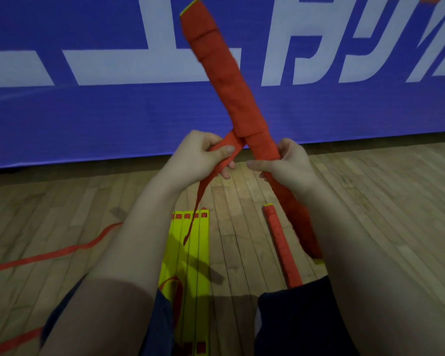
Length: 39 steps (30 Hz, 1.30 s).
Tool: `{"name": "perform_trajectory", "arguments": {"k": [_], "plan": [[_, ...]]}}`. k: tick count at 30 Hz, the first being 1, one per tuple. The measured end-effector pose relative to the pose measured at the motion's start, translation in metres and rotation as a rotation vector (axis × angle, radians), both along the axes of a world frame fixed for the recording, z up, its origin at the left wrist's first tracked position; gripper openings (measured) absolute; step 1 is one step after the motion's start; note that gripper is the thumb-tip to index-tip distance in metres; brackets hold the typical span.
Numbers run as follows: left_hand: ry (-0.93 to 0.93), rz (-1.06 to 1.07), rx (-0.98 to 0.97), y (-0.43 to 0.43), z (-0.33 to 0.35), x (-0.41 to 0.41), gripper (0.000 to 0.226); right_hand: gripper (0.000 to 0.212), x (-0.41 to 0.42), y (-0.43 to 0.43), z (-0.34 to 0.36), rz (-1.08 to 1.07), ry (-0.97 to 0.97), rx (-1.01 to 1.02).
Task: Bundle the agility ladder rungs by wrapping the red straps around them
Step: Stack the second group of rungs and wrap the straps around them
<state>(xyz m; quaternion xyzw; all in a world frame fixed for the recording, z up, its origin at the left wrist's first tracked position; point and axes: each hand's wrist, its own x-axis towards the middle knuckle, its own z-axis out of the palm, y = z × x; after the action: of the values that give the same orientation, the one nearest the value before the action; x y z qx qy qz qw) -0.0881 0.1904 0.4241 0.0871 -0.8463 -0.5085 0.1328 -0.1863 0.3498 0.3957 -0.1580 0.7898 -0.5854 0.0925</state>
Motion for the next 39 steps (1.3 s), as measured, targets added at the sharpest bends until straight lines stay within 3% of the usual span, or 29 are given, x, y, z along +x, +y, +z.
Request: {"name": "perform_trajectory", "arguments": {"k": [6, 9, 13, 15, 19, 23, 26, 28, 30, 34, 39], "plan": [[0.002, 0.048, -0.254, 0.02, -0.01, -0.006, 0.025, 0.035, 0.012, -0.014, -0.011, -0.037, 0.398, 0.468], [-0.007, 0.078, -0.137, 0.023, -0.015, -0.008, 0.023, 0.022, 0.018, -0.02, -0.016, -0.05, 0.543, 0.628], [0.008, 0.172, 0.138, 0.027, -0.016, -0.014, 0.022, 0.029, 0.023, -0.027, -0.017, -0.041, 0.624, 0.621], [0.031, 0.248, 0.255, 0.028, -0.015, -0.016, 0.034, 0.037, 0.025, -0.032, -0.019, -0.013, 0.637, 0.625], [0.112, 0.459, 0.152, 0.02, -0.021, -0.019, 0.055, 0.054, 0.029, -0.036, -0.027, 0.137, 0.635, 0.49], [0.164, 0.398, 0.192, 0.009, -0.02, -0.02, 0.051, 0.056, 0.019, -0.026, -0.017, 0.227, 0.429, 0.329], [0.212, 0.267, 0.323, 0.006, -0.02, -0.019, 0.042, 0.035, 0.017, -0.01, -0.002, 0.427, -0.051, 0.11], [0.23, 0.207, 0.366, 0.009, -0.02, -0.018, 0.036, 0.037, 0.015, 0.0, 0.002, 0.597, -0.348, -0.008], [0.256, 0.151, 0.409, 0.011, -0.018, -0.017, 0.032, 0.039, 0.015, 0.006, 0.002, 0.7, -0.48, -0.038], [0.231, 0.009, 0.352, 0.006, -0.011, -0.013, 0.033, 0.007, 0.016, 0.005, 0.005, 0.65, -0.383, -0.107], [0.174, -0.024, 0.183, -0.005, -0.004, -0.006, 0.031, 0.012, 0.011, 0.009, 0.009, 0.539, -0.178, -0.068]]}}
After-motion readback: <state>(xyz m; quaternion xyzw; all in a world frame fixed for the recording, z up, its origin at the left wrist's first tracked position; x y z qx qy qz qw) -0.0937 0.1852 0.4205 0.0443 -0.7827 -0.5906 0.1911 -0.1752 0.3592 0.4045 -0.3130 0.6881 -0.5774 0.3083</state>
